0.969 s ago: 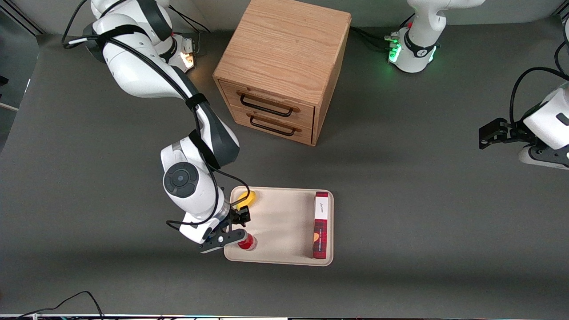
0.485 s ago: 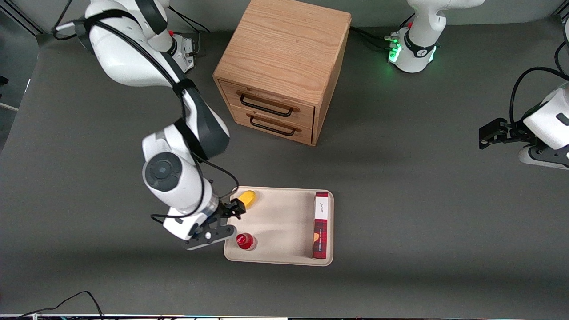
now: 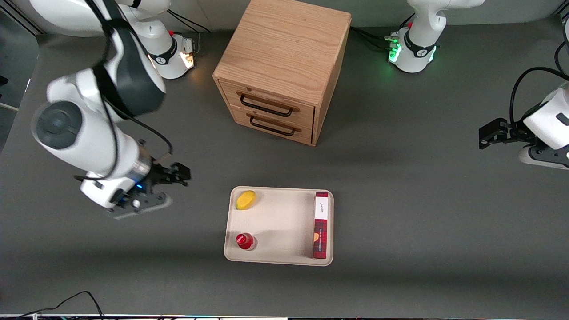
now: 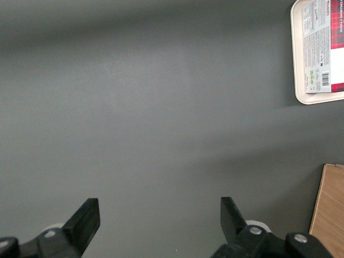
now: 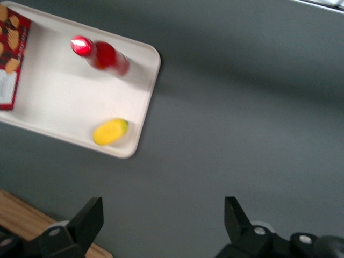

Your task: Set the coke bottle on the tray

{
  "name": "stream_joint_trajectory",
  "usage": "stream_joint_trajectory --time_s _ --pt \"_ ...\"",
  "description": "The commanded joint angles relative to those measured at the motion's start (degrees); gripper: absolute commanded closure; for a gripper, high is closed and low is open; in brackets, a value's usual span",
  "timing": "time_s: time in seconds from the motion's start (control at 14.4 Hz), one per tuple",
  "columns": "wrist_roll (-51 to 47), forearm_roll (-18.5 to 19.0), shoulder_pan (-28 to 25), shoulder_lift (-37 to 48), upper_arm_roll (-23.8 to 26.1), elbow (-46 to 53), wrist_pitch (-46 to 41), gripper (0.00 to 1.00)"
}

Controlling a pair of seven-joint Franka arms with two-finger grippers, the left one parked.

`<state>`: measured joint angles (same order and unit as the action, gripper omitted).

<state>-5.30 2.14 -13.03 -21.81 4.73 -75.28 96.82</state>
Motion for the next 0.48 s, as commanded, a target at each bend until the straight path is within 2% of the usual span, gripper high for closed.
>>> stream_joint_trajectory --time_s 0.0,0.42 --pt "3.5 -1.5 5.2 13.1 0.9 -15.7 1.8 0.0" --pt "4.6 -2.4 12.1 25.4 0.8 -24.2 1.7 0.0"
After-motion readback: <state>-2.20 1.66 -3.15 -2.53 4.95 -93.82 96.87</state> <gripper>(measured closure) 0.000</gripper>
